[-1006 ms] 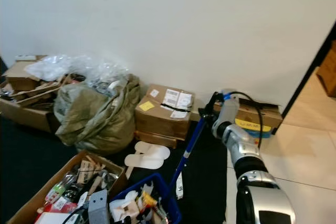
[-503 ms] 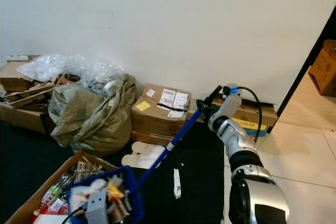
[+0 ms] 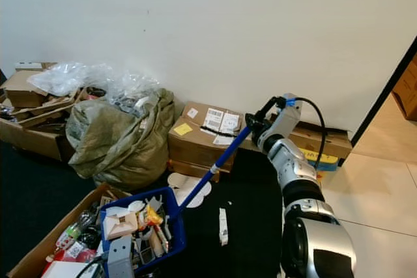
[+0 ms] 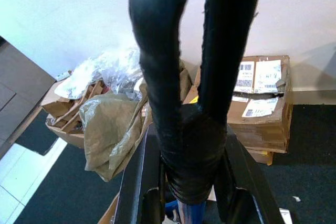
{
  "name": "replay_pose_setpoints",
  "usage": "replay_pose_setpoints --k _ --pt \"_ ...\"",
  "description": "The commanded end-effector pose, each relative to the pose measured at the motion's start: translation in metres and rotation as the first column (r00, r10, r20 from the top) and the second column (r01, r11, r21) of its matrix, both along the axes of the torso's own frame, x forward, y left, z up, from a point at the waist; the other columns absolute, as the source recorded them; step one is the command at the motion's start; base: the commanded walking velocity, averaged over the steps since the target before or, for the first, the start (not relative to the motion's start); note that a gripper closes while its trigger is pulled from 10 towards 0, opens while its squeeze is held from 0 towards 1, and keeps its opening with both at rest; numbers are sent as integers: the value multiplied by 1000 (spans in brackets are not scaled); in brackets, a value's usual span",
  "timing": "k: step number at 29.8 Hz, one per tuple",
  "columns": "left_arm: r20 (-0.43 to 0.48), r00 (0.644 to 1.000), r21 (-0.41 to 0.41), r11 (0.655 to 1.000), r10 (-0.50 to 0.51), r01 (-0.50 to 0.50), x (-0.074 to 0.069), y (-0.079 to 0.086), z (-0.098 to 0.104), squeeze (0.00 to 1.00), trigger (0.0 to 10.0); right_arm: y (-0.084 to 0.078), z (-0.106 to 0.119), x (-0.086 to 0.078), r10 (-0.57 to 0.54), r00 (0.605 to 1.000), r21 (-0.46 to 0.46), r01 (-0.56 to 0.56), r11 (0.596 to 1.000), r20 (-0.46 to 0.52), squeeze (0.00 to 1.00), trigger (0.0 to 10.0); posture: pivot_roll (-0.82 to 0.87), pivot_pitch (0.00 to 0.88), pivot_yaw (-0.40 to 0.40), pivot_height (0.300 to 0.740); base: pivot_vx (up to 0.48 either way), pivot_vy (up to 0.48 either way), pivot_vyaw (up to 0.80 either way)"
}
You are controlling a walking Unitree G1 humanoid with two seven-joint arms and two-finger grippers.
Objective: Sweep floor
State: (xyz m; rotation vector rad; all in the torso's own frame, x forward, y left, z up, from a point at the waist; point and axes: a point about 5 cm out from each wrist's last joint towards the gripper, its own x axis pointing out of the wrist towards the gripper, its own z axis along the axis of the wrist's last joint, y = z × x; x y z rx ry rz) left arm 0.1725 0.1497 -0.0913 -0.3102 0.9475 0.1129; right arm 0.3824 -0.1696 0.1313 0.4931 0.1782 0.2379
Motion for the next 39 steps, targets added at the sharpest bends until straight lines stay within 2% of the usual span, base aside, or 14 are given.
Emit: replay_pose_setpoints --k 1,4,6,10,20,39 --pt "-4 1000 8 1000 -13 13 -2 2 -1 0 10000 7 14 5 9 998 32 -11 999 66 0 10000 -32 0 -54 740 0 0 0" --pt "-2 1000 8 1000 -15 15 -2 2 -1 0 10000 8 15 4 19 997 39 -22 999 80 0 10000 -32 0 -54 740 175 0 0" --pt "1 1000 9 1000 -24 24 -2 1 -1 0 10000 11 19 4 31 994 92 -41 995 104 0 10000 -32 0 -53 740 300 0 744" --pt "4 1000 8 1000 -30 30 -2 1 0 0 10000 11 24 6 21 994 121 -34 992 107 0 10000 -33 0 -52 740 304 0 370" --pt "6 1000 0 1000 -30 30 -1 1 0 0 10000 15 31 7 39 991 111 -54 992 132 0 10000 -34 0 -50 740 329 0 0" --pt "7 999 0 999 -39 39 -2 3 0 0 10000 26 29 3 102 985 88 -115 989 141 0 10000 -28 0 -43 740 340 0 751"
